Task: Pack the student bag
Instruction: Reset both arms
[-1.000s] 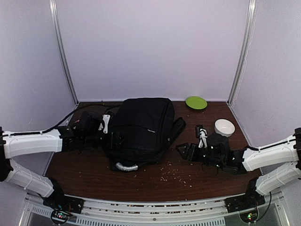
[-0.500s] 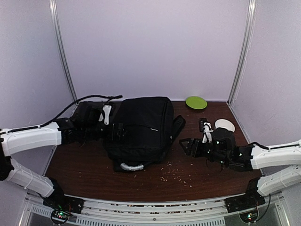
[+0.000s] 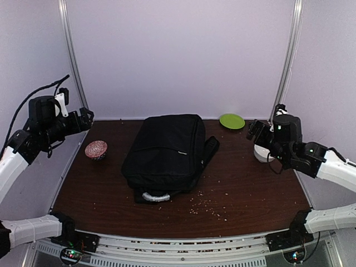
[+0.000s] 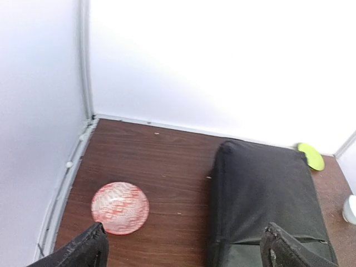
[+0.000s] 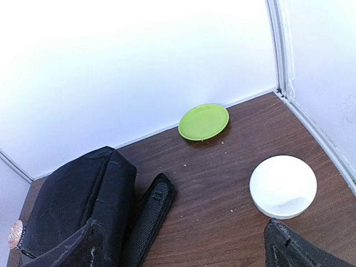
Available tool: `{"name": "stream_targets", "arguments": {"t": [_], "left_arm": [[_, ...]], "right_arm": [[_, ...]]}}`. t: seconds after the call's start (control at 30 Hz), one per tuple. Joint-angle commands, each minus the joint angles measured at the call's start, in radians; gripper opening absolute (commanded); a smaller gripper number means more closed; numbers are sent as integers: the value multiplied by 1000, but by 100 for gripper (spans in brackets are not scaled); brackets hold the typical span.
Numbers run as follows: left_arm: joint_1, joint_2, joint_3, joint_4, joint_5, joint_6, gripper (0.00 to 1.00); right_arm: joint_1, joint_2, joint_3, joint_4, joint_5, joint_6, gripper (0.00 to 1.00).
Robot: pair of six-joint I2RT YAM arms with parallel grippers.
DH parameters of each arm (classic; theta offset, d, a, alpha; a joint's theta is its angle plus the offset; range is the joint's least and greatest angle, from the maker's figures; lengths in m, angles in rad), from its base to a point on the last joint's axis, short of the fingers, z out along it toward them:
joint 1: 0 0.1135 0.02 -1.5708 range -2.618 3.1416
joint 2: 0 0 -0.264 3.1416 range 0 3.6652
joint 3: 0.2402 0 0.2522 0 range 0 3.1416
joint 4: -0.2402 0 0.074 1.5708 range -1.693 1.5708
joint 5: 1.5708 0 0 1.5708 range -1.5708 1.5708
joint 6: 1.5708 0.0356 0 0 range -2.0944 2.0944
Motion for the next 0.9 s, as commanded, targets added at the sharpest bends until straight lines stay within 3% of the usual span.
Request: {"name": "stream_targets", "arguments": {"t": [0.0, 0.23, 0.67, 0.87], "left_arm": [[45, -38, -119, 75, 74, 22, 98], [43, -52, -168, 99, 36, -9, 98], [43, -51, -177, 88, 6, -7, 98], [43, -42, -176, 83, 21, 8, 98]], "right_arm": [[-25, -53, -57, -21, 58, -133, 99], [-40, -215, -297, 168, 117, -258, 99], [-51, -115, -247, 123, 357, -119, 100], [-51, -127, -255, 138, 313, -138, 100]]}}
